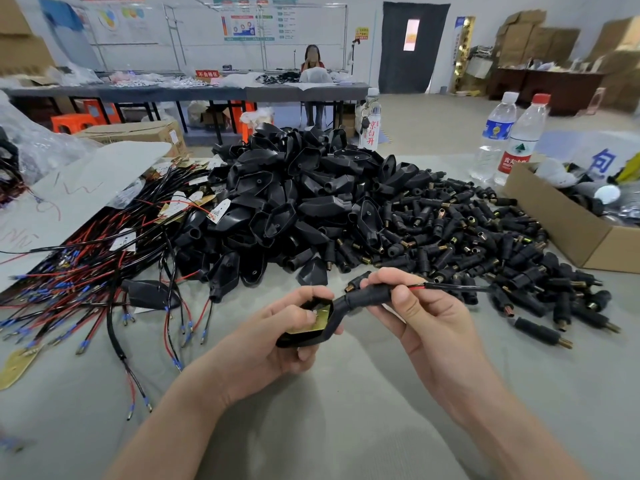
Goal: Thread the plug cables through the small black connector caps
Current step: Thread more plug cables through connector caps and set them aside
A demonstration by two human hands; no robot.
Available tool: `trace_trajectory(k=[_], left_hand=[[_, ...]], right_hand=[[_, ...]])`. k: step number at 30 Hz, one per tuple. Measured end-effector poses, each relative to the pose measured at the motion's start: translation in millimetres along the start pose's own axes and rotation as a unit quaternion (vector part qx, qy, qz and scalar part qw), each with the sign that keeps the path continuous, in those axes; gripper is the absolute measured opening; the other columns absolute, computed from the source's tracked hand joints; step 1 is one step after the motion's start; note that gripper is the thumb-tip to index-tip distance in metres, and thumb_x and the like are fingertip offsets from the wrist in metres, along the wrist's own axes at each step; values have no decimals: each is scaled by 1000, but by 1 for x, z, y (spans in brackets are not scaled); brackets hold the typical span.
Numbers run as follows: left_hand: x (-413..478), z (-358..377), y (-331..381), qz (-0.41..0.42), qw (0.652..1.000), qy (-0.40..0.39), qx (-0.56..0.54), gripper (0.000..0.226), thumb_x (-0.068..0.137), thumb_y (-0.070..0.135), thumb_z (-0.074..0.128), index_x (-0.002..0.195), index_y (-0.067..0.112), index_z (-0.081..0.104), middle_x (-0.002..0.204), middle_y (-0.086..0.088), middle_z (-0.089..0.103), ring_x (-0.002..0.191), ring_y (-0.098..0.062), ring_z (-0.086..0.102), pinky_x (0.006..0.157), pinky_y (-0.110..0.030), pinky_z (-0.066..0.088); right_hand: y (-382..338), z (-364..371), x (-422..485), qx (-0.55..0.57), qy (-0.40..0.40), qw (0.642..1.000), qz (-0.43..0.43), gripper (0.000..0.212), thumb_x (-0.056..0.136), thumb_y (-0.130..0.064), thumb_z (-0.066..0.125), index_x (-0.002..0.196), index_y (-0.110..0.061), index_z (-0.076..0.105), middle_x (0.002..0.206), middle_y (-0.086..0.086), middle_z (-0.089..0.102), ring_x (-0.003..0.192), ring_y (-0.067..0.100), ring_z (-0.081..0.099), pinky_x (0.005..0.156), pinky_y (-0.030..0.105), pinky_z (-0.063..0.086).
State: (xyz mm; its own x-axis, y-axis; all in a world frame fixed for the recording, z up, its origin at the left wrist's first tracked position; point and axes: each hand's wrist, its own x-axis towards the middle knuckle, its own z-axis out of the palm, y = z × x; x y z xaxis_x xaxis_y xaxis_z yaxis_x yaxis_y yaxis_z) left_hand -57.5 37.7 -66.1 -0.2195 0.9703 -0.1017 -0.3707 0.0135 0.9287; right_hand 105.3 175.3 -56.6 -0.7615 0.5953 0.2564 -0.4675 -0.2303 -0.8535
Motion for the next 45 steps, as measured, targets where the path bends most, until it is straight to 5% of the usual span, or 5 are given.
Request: trace_trajectory(k=[13,22,29,34,45], left_hand=[[5,6,-7,89,994,48,41,18,76,32,71,93,29,73,84,-12,70,51,-13,41,49,-21,36],[5,12,-8,136,972,131,140,23,75,39,69,95,28,73,86,-26,60,57,-15,43,49,-21,34],[0,17,-3,172,951,165,197,22,75,39,67,93,28,73,69,8,56,56,-13,45,50,-19,39],[-3,21,1,173,947,171,210,13,82,25,63,91,28,73,68,9,56,56,-13,44,51,-19,40],[-4,20,1,174,943,172,228,15,82,30,66,96,27,73,69,12,57,57,-10,47,52,-17,41]], right_hand=[[-3,1,-11,-103,-19,990,-95,31,92,-44,67,110,-19,74,115,12,71,116,31,64,102,41,50],[1,-2,-7,4,-10,1000,-8,24,96,-25,56,108,-17,76,119,12,71,121,27,64,96,32,53],[4,0,-4,49,-12,999,21,27,83,-6,64,103,-20,74,115,15,72,110,23,69,88,29,56],[6,-3,-3,69,-27,997,18,37,84,0,60,120,-6,55,108,4,74,108,21,70,88,31,57],[3,-1,-4,28,-12,999,17,22,79,-18,73,100,-22,77,114,6,73,108,20,70,89,28,56]])
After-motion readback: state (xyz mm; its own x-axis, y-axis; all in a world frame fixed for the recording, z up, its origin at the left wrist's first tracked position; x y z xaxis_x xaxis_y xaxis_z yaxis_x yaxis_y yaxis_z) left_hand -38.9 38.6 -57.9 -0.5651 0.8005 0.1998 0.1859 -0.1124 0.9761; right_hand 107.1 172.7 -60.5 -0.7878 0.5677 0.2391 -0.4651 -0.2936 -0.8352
